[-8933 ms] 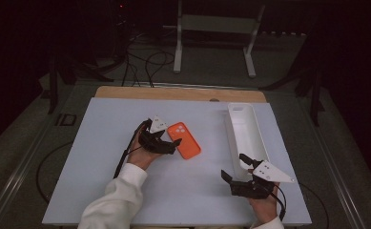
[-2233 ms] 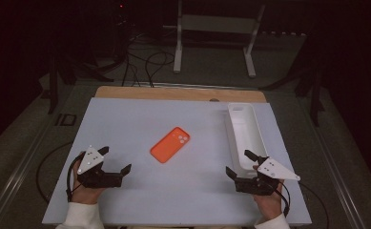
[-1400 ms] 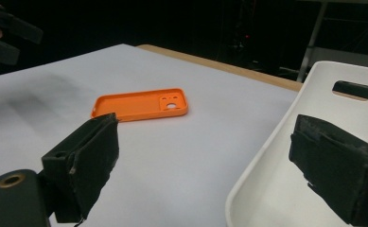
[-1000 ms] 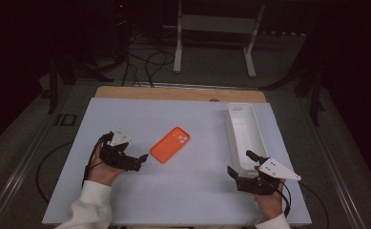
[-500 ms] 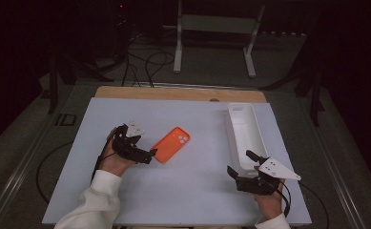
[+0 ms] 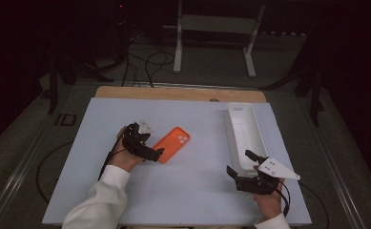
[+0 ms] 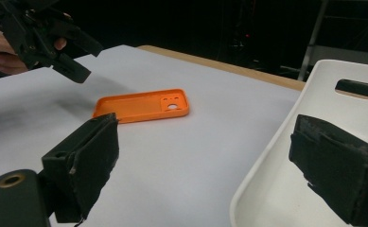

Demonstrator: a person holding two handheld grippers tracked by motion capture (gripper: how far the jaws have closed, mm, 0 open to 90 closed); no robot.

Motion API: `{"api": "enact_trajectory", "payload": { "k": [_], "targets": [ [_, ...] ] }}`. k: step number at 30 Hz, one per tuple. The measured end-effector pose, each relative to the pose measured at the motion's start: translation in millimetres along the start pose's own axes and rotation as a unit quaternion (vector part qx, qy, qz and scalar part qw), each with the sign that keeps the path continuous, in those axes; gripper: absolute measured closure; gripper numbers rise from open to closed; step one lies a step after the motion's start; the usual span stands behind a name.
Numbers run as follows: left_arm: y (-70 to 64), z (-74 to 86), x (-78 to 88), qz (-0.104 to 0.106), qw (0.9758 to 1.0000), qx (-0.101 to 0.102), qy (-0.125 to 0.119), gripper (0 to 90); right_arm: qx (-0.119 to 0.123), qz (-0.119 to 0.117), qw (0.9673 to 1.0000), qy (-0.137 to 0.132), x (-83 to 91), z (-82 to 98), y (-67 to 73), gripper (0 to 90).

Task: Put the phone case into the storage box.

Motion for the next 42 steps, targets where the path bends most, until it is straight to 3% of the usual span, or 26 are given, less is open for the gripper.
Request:
{"api": "enact_trajectory", "payload": {
  "k": [26,42],
  "targets": [
    [-4.2,2.5,-32.0,0.024,0.9985,0.002,0.049,0.0,-0.002,-0.001,1.0000,0.001,-1.8,0.2,0.2,9.1],
    [-10.3,7.7,-47.2,0.029,0.9964,-0.009,0.080,0.2,-0.002,-0.001,1.0000,0.001,-1.7,0.2,0.2,9.1]
  ]
}}
Point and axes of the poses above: each handheld gripper's, and its own axes: x roughly backward along the jaws, z roughly out of its underside, y roughly to its left, the point moved 5 cm from there along -x, roughly forward along the jaws, and after that the axes turned 1 degree about y, right-handed, at the moved point
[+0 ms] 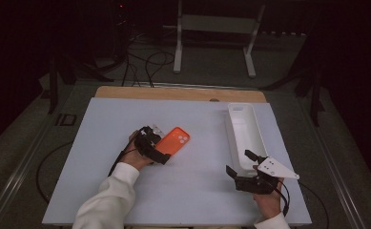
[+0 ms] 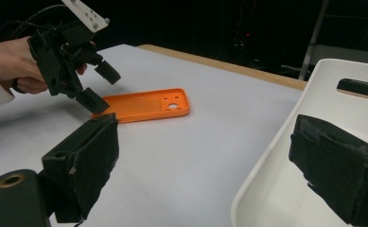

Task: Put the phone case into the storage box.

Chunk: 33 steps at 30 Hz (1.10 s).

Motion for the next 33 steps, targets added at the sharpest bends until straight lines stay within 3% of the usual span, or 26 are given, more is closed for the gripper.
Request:
{"api": "enact_trajectory", "payload": {
  "k": [11,33],
  "targets": [
    [-1.6,0.5,-8.1,0.009,0.9998,0.010,0.012,1.2,0.000,0.002,1.0000,-0.001,0.2,-0.4,-0.1,9.1],
    [-1.0,4.6,-17.4,0.012,0.9990,0.010,0.041,7.3,0.000,0.002,1.0000,-0.002,0.5,-0.6,-0.3,9.1]
  ]
}}
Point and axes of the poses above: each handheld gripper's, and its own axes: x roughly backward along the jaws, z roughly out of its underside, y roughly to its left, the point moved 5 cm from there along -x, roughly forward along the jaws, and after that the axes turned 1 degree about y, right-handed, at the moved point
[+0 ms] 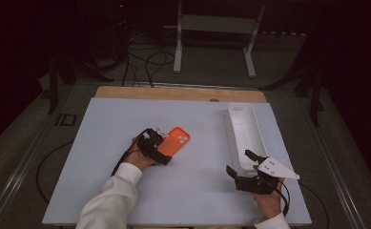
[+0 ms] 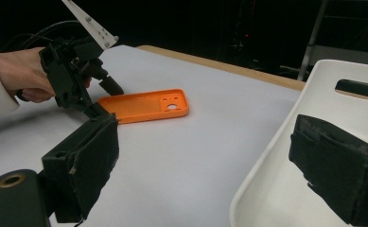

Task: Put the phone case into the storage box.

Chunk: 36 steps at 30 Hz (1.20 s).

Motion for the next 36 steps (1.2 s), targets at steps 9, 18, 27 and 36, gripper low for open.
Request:
{"api": "enact_trajectory", "payload": {
  "k": [9,18,27,36],
  "targets": [
    [-0.1,-0.2,0.3,-0.001,0.9999,-0.010,0.011,9.2,-0.001,-0.001,1.0000,0.002,-0.5,0.4,0.2,9.1],
    [-0.8,-1.9,-0.2,0.002,0.9996,-0.020,0.019,10.5,0.000,0.000,1.0000,0.005,-2.3,0.9,0.0,9.1],
    [-1.4,-3.4,0.8,0.005,0.9993,-0.026,0.026,14.0,-0.001,0.001,1.0000,0.005,-1.6,0.8,-0.7,9.1],
    [-1.1,-2.9,1.7,0.007,0.9995,-0.025,0.018,15.2,0.000,0.002,1.0000,0.006,-1.2,1.0,-1.2,9.1]
  ]
}}
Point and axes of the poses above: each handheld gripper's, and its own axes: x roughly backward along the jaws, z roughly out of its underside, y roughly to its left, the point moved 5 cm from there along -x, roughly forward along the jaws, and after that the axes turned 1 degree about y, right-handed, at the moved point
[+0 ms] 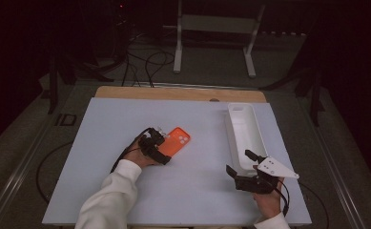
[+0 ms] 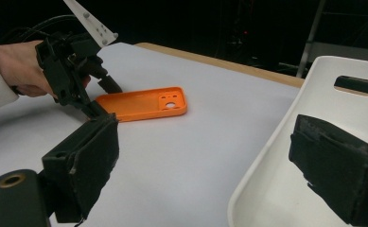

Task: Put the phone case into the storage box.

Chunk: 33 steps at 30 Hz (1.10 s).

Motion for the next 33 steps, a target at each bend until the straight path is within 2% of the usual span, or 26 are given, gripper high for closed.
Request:
{"api": "enact_trajectory", "payload": {
  "k": [5,12,17,33],
  "targets": [
    [-0.1,-0.2,0.6,0.000,1.0000,0.001,-0.002,15.8,0.000,0.001,1.0000,0.000,0.4,0.0,-0.5,9.1],
    [-0.8,-0.7,2.2,-0.011,0.9999,-0.005,-0.004,16.3,-0.001,0.000,1.0000,0.002,-0.8,0.9,1.1,9.2],
    [-0.7,-2.4,6.5,-0.013,0.9998,0.002,-0.017,16.3,-0.001,-0.002,1.0000,0.003,-1.6,1.3,2.1,9.2],
    [-2.2,-6.2,27.7,-0.021,0.9985,-0.001,-0.051,16.3,-0.001,-0.001,1.0000,0.004,-2.7,1.2,1.3,9.1]
  ]
}}
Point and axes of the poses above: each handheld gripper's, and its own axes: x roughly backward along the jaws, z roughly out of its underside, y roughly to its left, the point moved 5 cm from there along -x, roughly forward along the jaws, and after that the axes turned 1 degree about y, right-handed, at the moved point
